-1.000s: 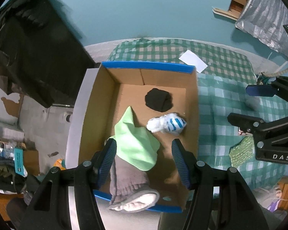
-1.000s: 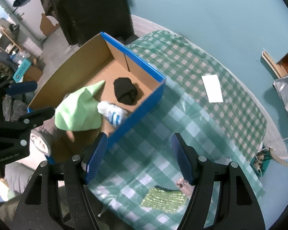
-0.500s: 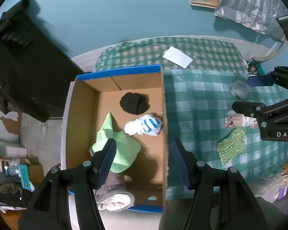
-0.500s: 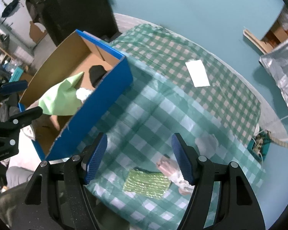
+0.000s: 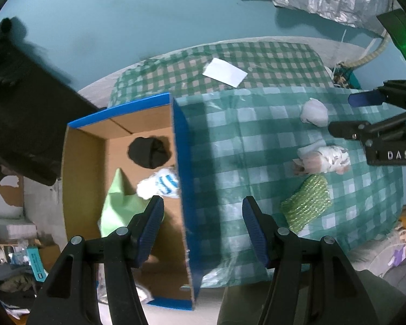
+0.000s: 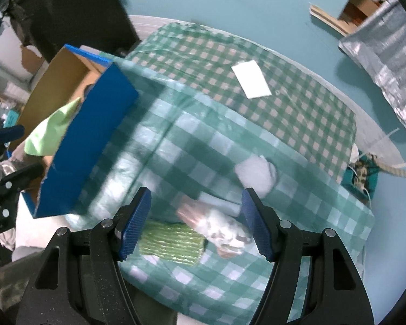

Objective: Organize soft objects
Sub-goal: 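Move both open tools back from the box over the bed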

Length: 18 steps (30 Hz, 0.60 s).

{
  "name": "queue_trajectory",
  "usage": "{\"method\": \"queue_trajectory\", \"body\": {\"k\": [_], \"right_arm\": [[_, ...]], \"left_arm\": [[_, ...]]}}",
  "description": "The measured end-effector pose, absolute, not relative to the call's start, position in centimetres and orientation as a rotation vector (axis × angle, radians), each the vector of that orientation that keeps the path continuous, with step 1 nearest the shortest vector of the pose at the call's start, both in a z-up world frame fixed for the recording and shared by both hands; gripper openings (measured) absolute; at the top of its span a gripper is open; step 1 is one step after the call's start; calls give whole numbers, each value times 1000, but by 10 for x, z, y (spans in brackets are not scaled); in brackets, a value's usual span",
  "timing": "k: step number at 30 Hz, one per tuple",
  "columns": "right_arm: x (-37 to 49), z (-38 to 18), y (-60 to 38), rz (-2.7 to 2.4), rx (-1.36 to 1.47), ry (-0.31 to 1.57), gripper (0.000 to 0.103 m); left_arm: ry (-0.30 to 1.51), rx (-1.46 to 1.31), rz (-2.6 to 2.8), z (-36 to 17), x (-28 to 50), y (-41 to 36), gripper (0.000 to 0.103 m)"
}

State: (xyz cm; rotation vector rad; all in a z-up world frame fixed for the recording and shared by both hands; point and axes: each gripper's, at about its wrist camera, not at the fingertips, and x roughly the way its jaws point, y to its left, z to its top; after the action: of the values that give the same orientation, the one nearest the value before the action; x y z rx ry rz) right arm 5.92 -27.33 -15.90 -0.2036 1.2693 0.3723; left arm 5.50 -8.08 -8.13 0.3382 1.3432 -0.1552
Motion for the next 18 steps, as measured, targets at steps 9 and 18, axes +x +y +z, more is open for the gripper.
{"method": "queue_trajectory", "body": {"k": [9,18], "right_arm": [[72,-175,-312,349,-170,1293,70],[84,-198,-337,354,-152,1323,70]], "left_arm": [[1388,361,-182,-105,58,-116,62],[1419,384,-195,-129,65,-141,64]]}}
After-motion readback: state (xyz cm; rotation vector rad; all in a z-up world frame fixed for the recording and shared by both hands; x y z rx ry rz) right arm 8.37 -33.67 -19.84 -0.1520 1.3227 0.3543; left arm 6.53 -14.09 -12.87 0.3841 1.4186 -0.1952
